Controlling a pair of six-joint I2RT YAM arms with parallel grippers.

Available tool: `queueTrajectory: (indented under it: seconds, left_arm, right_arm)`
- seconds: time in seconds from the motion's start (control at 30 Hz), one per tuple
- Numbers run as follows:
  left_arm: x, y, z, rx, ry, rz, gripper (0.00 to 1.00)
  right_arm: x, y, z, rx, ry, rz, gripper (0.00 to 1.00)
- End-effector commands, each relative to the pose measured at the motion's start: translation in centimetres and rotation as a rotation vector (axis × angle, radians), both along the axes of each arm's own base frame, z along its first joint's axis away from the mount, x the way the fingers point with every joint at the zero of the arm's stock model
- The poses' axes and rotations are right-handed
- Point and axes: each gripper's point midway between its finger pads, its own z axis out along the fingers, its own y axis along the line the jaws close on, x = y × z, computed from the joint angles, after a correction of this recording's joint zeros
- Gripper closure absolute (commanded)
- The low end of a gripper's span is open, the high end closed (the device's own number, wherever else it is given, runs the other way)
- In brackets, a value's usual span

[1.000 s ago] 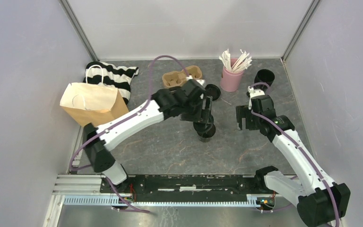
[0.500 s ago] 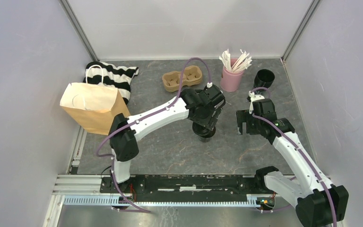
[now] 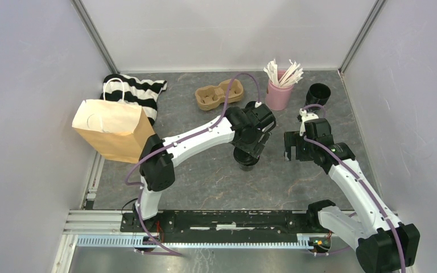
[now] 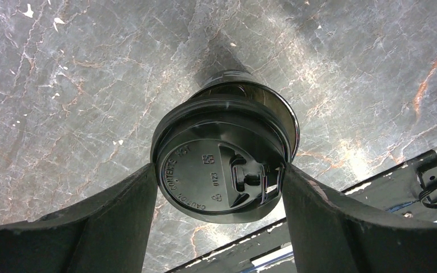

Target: Pack the takeout coffee

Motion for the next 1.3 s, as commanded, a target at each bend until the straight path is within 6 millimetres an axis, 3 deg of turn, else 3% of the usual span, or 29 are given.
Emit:
queueTrajectory:
  seconds: [0.0,1.27]
  left_arm:
    - [0.4,-1.4,0.8,-0.027,-0.022,-0.066,0.20]
    - [0.7,-2.3,-0.9,-0.010,-0.002,-0.086,0.14]
  right_arm:
    - [1.0,0.4,0.7,0.030,-0.054,-0.002,0.02]
    - [1.3,0.7,0.2,0.029,-0.045,0.033,0.04]
